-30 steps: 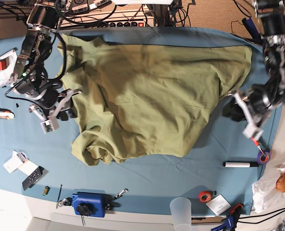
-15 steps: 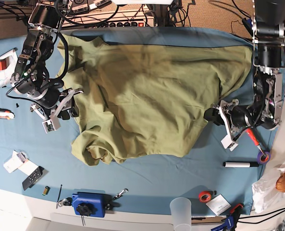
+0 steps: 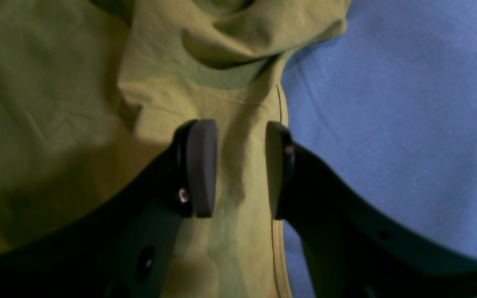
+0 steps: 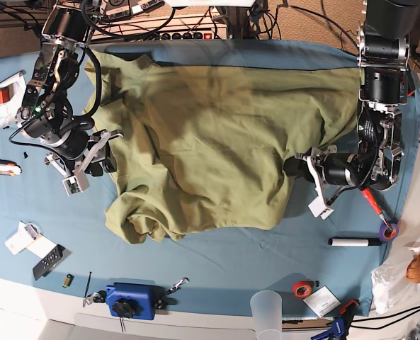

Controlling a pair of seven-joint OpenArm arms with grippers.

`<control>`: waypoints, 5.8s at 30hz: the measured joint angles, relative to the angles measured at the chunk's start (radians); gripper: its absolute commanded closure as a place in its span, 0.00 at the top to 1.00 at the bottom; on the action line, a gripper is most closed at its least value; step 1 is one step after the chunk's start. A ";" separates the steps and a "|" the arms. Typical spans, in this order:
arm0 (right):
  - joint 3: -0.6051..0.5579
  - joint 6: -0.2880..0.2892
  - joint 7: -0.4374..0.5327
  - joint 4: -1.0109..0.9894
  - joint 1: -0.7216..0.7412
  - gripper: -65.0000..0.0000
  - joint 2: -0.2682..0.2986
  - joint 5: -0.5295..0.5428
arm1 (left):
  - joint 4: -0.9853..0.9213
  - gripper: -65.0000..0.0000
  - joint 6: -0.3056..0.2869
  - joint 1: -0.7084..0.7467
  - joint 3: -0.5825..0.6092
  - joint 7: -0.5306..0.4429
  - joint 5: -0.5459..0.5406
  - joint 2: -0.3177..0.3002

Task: Layout the t-shirt on the table in an organized manner, then fold the t-shirt properly
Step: 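Grasp the shirt hem with both grippers, then fold the grasped hem with the left gripper toward the right gripper, then lower the folded hem onto the shirt with the left gripper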

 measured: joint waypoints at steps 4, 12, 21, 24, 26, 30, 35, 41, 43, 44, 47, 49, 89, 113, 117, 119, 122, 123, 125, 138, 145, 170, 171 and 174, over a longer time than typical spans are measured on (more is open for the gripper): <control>0.000 0.000 0.000 0.000 0.000 0.31 0.000 0.000 | 0.000 0.00 0.000 -0.018 0.000 0.001 0.027 0.000; 0.000 0.000 0.000 0.000 0.000 0.31 0.000 0.000 | 0.001 0.41 0.004 -0.087 0.000 -0.046 0.079 0.000; 0.000 0.000 0.000 0.000 0.000 0.31 0.000 0.000 | 0.001 0.41 0.024 -0.066 0.000 -0.055 0.108 0.021; 0.000 0.000 0.000 0.000 0.000 0.31 0.000 0.000 | 0.000 0.41 0.023 -0.045 0.000 -0.076 0.182 0.052; 0.000 0.000 0.000 0.000 0.000 0.31 0.000 0.000 | -0.002 0.41 0.023 -0.045 0.000 -0.085 0.301 0.079; 0.000 0.000 -0.004 0.000 0.000 0.31 0.000 0.000 | -0.002 0.24 0.032 -0.051 -0.001 -0.126 0.386 0.113; 0.000 0.000 -0.004 0.000 0.000 0.31 0.000 0.000 | 0.011 0.00 0.084 -0.068 -0.002 -0.016 0.223 0.113; 0.000 0.000 -0.004 0.000 0.000 0.31 0.000 0.000 | 0.116 0.00 0.054 -0.070 -0.002 0.037 0.100 0.115; 0.000 0.000 -0.004 0.000 0.000 0.31 0.000 0.000 | 0.146 0.00 0.053 -0.054 -0.002 0.040 0.084 0.115; 0.000 0.000 -0.004 0.000 0.000 0.31 0.000 0.000 | 0.162 0.00 0.054 -0.039 -0.002 0.043 0.064 0.115; 0.000 0.000 -0.005 0.000 0.000 0.31 0.000 -0.001 | 0.211 0.00 0.011 0.024 -0.003 0.062 0.016 0.116; 0.000 0.000 -0.005 0.000 0.000 0.31 0.000 0.000 | 0.257 0.00 -0.006 0.079 -0.003 0.080 -0.011 0.115; 0.000 0.000 -0.003 0.000 0.000 0.31 0.000 0.000 | 0.666 0.34 0.042 0.357 0.119 -0.273 0.402 0.152; 0.000 0.000 -0.004 0.000 0.000 0.31 0.000 0.000 | 0.480 0.34 0.024 0.304 0.119 -0.315 0.599 0.252; 0.000 0.000 -0.004 0.000 0.000 0.31 0.000 0.000 | 0.470 0.34 0.024 0.304 0.119 -0.314 0.591 0.251; 0.000 0.000 -0.004 0.000 0.000 0.31 0.000 0.000 | 0.445 0.34 0.023 0.304 0.119 -0.314 0.590 0.252; 0.000 0.000 -0.004 0.000 0.000 0.31 0.000 0.000 | 0.391 0.34 0.024 0.304 0.119 -0.311 0.569 0.252; 0.000 0.000 -0.004 0.000 0.000 0.31 0.000 0.000 | 0.380 0.34 0.024 0.304 0.119 -0.309 0.547 0.251; 0.000 0.000 -0.004 0.000 0.000 0.31 0.000 0.000 | 0.373 0.34 -0.001 0.304 0.119 -0.309 0.529 0.251; 0.000 0.000 -0.004 0.000 0.000 0.31 0.000 0.000 | 0.372 0.00 -0.035 0.295 0.119 -0.296 0.470 0.278; 0.000 0.000 -0.004 0.000 0.000 0.31 0.000 0.000 | 0.372 0.00 0.031 0.225 0.119 -0.251 0.463 0.278; 0.000 0.000 -0.005 0.000 0.000 0.31 0.000 0.000 | 0.373 0.00 0.017 0.136 0.119 -0.103 0.396 0.278; 0.000 0.000 -0.005 0.000 0.000 0.31 0.000 0.000 | 0.373 0.00 0.011 0.136 0.119 -0.102 0.394 0.278; 0.000 0.000 -0.005 0.000 0.000 0.31 0.000 0.000 | 0.373 0.00 0.005 0.136 0.119 -0.102 0.395 0.278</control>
